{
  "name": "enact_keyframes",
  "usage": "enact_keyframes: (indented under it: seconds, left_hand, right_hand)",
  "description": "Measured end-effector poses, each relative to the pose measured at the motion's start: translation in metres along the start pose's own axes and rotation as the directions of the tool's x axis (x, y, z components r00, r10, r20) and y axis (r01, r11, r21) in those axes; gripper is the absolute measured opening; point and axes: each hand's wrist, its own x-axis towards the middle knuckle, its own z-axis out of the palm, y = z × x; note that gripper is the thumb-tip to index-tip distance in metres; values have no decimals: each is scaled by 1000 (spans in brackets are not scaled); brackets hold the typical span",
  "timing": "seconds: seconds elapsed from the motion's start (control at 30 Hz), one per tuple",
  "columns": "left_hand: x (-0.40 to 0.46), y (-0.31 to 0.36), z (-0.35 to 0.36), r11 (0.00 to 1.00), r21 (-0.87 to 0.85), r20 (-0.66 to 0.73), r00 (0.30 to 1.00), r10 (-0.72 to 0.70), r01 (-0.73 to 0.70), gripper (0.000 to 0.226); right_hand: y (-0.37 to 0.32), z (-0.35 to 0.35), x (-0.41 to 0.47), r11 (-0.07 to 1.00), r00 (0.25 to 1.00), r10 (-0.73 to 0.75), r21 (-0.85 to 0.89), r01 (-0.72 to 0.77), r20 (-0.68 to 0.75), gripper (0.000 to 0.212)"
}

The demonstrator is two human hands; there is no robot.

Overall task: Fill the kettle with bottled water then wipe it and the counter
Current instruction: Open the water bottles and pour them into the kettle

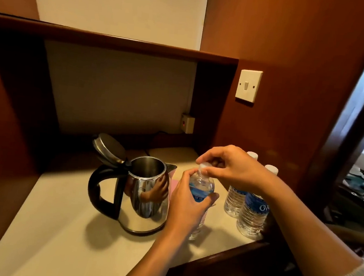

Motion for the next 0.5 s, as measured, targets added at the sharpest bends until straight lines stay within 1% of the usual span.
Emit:
enact_keyframes:
  seconds: [0.1,0.23,0.3,0.4,0.5]
  left_hand:
    - [-1,0,1,1000,5,-8,1000,6,-6,61]
    - [0,-2,5,1000,18,-19,1000,4,-4,63]
    - [1,-2,5,1000,4,-3,1000,-11,11,61]
    - [1,-1,1,1000,-1,50,998,-24,24,54]
    - [1,-4,-3,999,-8,70,997,-34,35,50]
  right_hand:
    - [-2,-4,2,998,1000,20,-62,-20,5,22]
    - [-4,3,11,959,992,63,-268,-90,-108,40]
    - [-5,8,14,938,990,49,-334,-91,-131,41]
    - [-3,7,14,946,995,-47,-325,15,-91,34]
    - [-1,0,14,949,989,-148,-280,147,19,27]
